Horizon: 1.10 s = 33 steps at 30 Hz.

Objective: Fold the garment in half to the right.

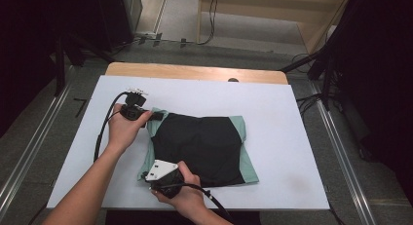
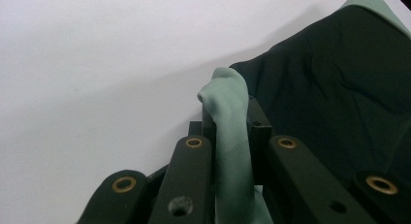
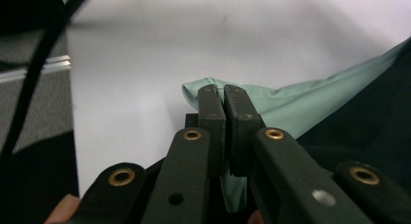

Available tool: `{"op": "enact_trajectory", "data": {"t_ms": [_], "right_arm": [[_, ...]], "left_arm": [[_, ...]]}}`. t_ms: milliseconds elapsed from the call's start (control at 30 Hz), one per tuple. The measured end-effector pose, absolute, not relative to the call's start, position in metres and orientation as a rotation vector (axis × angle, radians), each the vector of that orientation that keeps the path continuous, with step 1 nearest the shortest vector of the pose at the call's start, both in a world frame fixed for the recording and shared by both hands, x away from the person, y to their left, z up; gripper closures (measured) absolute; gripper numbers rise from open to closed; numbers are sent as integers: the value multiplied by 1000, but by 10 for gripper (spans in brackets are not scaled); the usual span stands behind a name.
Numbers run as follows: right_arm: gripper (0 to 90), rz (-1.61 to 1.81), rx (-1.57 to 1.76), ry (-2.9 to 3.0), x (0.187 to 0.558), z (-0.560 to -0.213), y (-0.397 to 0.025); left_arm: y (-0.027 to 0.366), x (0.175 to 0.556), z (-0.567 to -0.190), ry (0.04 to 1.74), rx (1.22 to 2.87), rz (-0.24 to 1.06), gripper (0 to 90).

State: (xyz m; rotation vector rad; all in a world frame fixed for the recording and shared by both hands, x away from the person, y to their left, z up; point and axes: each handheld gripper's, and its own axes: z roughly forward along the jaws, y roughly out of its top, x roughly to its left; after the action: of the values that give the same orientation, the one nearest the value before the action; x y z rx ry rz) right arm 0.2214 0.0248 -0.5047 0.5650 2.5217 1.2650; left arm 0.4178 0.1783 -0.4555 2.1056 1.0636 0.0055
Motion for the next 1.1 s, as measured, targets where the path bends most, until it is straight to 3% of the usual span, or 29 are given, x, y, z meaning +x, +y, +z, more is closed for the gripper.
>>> {"op": "enact_trajectory", "data": {"t_ms": [467,1100], "right_arm": [[853,1488,603,2340,215,-472,3],[854,1542,778,2138,209,-462,-78]], "left_arm": [[196,407,-439,1157,2103,86,835],[148,415,-411,1068,2112,71,832]]}}
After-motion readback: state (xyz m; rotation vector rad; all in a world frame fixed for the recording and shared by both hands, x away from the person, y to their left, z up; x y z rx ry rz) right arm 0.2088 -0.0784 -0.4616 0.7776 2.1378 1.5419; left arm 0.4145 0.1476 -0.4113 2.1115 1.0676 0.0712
